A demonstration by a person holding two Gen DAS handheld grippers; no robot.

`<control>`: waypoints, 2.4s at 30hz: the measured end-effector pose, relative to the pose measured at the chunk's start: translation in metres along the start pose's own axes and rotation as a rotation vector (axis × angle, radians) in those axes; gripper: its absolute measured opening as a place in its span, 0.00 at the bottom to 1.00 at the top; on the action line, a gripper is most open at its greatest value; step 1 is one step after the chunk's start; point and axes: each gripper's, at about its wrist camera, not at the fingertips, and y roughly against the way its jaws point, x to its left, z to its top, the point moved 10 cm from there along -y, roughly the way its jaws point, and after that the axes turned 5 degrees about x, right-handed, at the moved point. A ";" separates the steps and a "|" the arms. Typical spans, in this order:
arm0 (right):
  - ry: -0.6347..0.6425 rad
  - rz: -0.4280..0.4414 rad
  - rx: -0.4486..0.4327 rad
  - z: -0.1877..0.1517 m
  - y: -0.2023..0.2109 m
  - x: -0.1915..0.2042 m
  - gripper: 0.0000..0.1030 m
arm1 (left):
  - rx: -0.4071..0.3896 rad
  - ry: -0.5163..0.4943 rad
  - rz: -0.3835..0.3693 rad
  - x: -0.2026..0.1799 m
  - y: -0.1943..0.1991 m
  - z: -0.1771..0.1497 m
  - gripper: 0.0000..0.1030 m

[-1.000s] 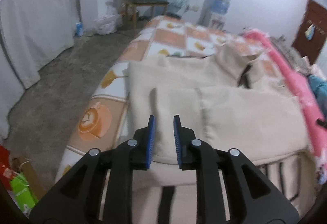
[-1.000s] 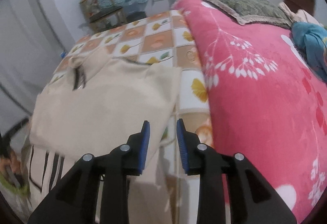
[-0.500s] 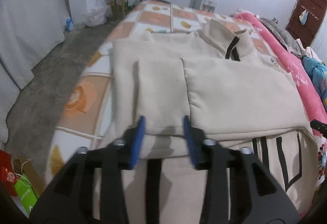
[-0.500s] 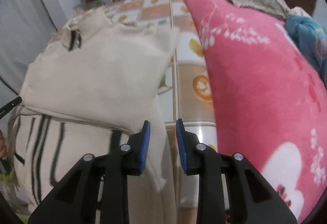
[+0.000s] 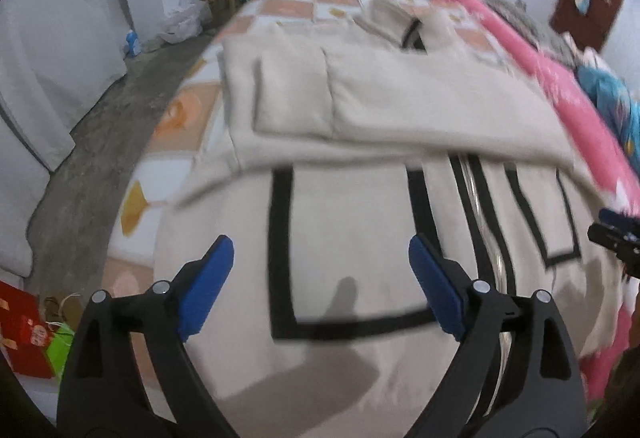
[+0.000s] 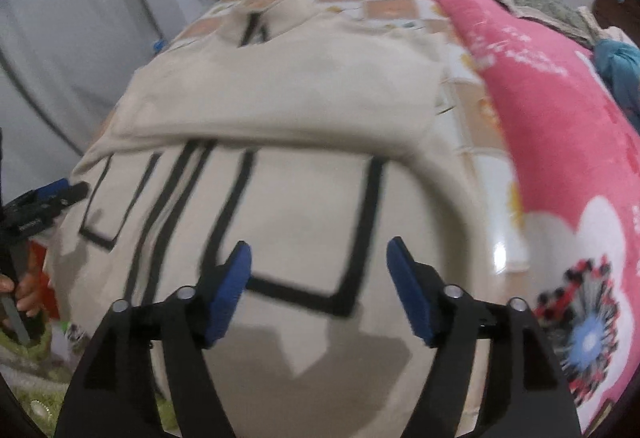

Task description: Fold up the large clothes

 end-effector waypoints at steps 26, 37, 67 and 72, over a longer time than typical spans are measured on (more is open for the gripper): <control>0.024 -0.119 0.053 -0.048 -0.038 0.023 0.94 | 0.095 -0.013 0.077 -0.018 -0.024 -0.051 0.94; 0.019 -0.121 0.025 -0.049 -0.038 0.022 0.94 | 0.095 -0.010 0.079 -0.018 -0.025 -0.051 0.94; 0.021 -0.121 0.008 -0.049 -0.036 0.022 0.94 | 0.040 0.108 0.059 0.057 0.049 -0.128 0.69; 0.022 -0.122 0.014 -0.049 -0.037 0.022 0.94 | 0.062 0.193 -0.013 0.066 0.041 -0.153 0.68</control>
